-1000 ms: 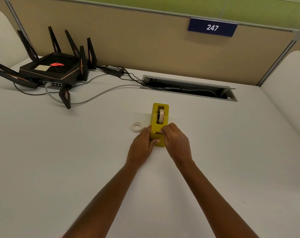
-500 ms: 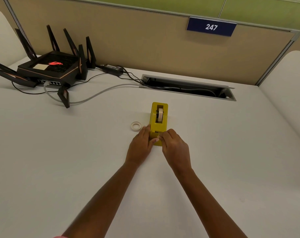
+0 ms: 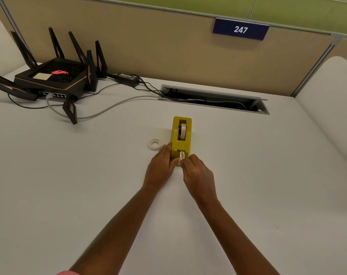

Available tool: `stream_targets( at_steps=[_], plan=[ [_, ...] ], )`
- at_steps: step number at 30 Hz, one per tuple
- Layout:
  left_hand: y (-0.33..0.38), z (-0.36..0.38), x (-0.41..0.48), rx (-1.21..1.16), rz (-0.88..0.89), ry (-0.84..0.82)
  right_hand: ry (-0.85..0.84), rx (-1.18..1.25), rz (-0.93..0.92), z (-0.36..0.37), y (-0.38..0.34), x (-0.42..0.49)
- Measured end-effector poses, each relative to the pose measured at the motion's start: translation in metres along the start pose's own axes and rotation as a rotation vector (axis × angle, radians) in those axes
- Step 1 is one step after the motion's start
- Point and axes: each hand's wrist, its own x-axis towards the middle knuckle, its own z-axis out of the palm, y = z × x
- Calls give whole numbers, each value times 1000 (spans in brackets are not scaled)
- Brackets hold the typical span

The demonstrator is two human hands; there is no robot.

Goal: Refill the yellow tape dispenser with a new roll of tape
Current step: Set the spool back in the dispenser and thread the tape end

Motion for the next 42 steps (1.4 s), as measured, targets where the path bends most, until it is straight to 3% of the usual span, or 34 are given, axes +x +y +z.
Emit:
stream_targets(
  at_steps=[18,28,34,42],
  plan=[
    [1,-3,-3,-156,-18,39,-108,11,70,20,1,0],
    [1,-3,-4,-166,-11,64,-283,13,112,24,4,-12],
    [2,-3,-4,-166,-17,55,-276,29,141,23,-2,-21],
    [1,-4,-9,-170,-24,83,-455,36,198,20,6,-31]
  ],
)
